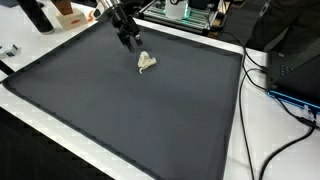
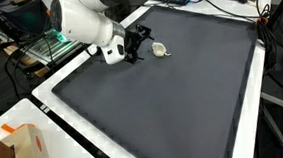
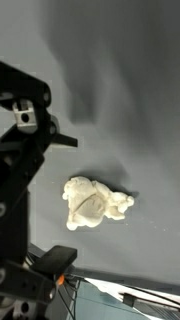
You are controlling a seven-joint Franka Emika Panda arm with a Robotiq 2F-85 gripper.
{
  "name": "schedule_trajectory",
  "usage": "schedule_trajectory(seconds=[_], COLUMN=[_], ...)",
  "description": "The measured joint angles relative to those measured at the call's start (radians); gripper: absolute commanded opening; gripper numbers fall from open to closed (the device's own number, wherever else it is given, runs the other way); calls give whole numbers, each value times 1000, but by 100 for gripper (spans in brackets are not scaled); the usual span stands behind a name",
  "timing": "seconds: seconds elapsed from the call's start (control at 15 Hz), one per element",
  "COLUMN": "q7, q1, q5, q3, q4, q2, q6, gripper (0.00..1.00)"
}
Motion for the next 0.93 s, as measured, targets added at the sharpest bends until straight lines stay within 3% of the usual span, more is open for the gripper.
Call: schedule_trajectory(seconds=[0.4, 0.93], q7=[230, 594], q1=[5, 21], q5=[-56, -339], q3=[0, 8], q4=[91, 204], q2=[64, 105], q6=[3, -1], gripper=[100, 100])
